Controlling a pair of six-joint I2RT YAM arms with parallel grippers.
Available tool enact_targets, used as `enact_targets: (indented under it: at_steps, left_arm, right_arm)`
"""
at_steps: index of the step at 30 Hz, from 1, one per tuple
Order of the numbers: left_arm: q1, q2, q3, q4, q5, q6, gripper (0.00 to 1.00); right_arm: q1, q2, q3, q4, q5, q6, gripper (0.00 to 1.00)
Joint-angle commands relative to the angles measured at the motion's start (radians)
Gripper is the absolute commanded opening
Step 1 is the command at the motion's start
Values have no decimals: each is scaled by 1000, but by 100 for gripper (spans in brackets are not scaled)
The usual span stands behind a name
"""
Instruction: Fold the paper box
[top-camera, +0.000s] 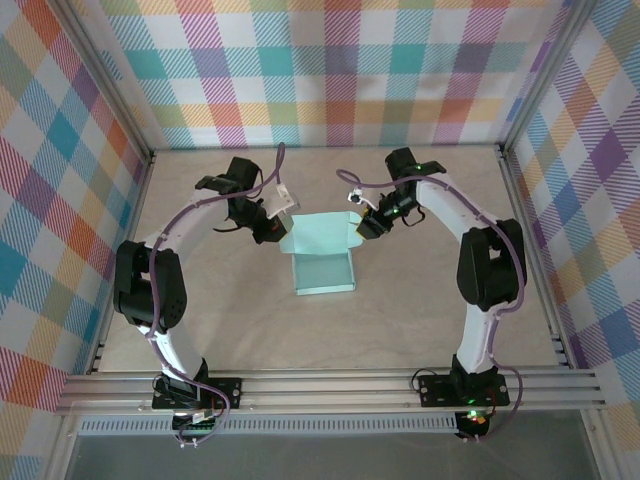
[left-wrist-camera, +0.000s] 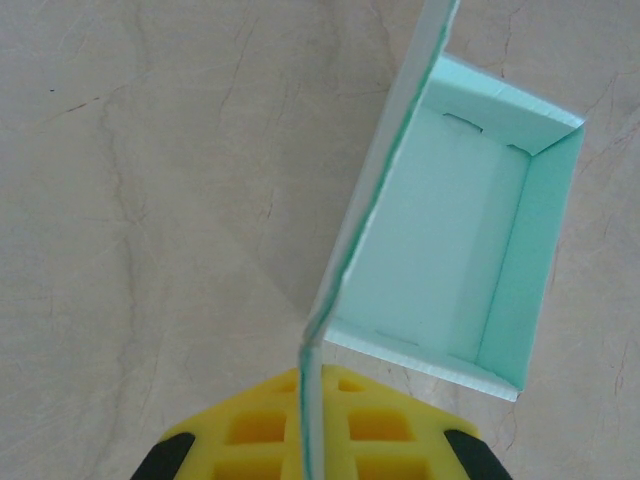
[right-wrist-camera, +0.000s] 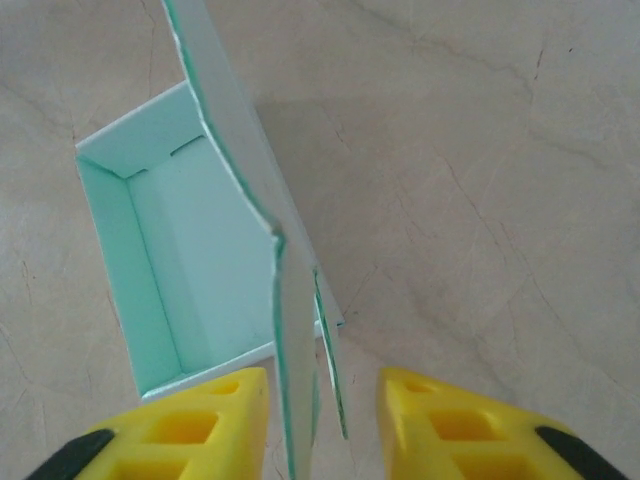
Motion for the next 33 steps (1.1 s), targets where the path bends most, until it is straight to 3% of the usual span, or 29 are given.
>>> enact_targets:
  at_steps: [1,6,9,14,19,23,33]
  left_arm:
    - [-15,-3,5,-44,-1,4,0]
    - [-16,-1,5,-45,-3,4,0]
    - [-16,-1,6,-37,-2,-7,0]
    - [-22,-14,10,10,-10,-68,0]
    - [-52,-66,-25,135,4,-182,0]
    - [-96,-95,-60,253,-129,-306,0]
    - [-170,-235,-212,489,-515,-729,0]
  right_arm:
    - [10,20,40,-25,-37,-19,27]
    - [10,19,45,-33,-42,-20,0]
    - [12,1,38,-24,-44,-8,0]
    - [30,-84,-65,132,17,95,0]
    - [94,-155,-132,283,257,324,0]
    - [143,-207,-201,384,416,437,0]
    - [239,-312,-401,688,615,777,0]
